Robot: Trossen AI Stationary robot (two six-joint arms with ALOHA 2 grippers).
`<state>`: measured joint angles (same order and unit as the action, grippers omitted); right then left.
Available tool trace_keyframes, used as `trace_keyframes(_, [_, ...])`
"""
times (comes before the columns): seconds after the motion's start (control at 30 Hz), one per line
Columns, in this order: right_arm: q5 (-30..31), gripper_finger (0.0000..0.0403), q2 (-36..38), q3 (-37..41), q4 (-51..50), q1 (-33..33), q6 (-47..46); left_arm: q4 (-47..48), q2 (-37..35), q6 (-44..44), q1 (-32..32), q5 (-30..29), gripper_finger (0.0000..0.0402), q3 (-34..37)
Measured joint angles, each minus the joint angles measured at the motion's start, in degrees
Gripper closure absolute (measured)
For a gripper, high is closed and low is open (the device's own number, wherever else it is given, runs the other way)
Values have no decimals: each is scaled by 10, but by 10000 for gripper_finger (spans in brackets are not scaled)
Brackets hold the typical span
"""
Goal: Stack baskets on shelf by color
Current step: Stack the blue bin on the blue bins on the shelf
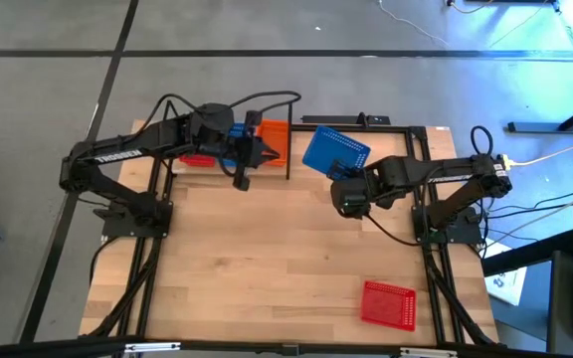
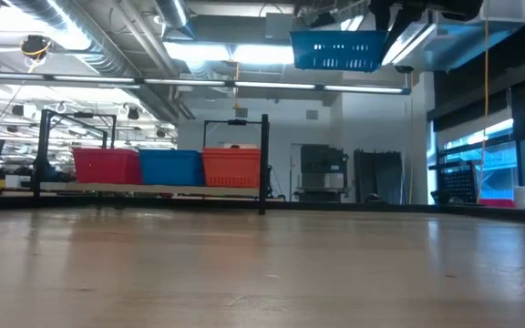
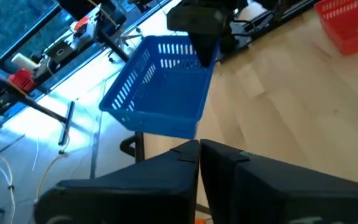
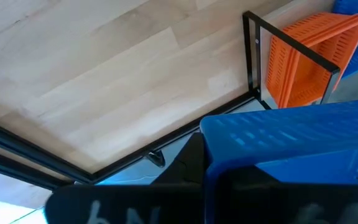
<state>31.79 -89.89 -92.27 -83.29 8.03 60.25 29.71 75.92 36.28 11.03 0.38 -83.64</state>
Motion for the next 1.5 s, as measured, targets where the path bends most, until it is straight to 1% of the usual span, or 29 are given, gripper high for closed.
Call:
trace_keyframes(0.1, [-6, 403, 0, 0, 1, 0, -5, -2, 0, -10, 0, -18, 373, 0])
trace_keyframes(0.23, [-27, 403, 0, 0, 3, 0, -15, -29, 13, -16, 0, -51, 342, 0])
trace_keyframes(0.3, [-29, 403, 0, 0, 3, 0, -15, -70, 24, -27, -2, -77, 330, -1])
trace_keyframes(0.37, [-30, 403, 0, 0, 3, 0, -15, -79, 33, -27, -8, -76, 325, -1])
trace_keyframes(0.43, [-28, 403, 0, 0, 3, 0, -16, -103, 50, -27, -16, -59, 324, 0])
trace_keyframes(0.57, [2, 403, 0, 1, 3, 0, -14, -111, 81, -11, -27, -23, 324, -1])
trace_keyframes(0.63, [16, 403, 0, 1, 3, 0, -14, -107, 100, 3, -33, -26, 324, 0])
trace_keyframes(0.73, [16, 403, 0, 1, 2, 0, -13, -112, 123, 64, -45, -36, 324, 0])
trace_keyframes(0.83, [16, 403, 0, 1, 2, 0, -12, -132, 140, 117, -61, -84, 324, 0])
trace_keyframes(0.93, [24, 403, 0, 1, 1, 0, -11, -154, 153, 124, -75, -154, 324, 0])
trace_keyframes(1.0, [34, 403, 0, 1, 0, 0, -8, -160, 156, 124, -80, -180, 324, 0])
trace_keyframes(1.07, [39, 403, 0, 1, 0, 0, 3, -166, 158, 125, -83, -191, 324, 0])
trace_keyframes(1.3, [48, 403, 0, 1, 0, 0, 20, -166, 158, 124, -84, -196, 324, 0])
trace_keyframes(1.43, [49, 403, 0, 1, 0, 0, 24, -165, 158, 124, -84, -229, 324, 0])
trace_keyframes(1.5, [50, 403, 0, 1, 0, 0, 28, -166, 158, 124, -83, -235, 324, 0])
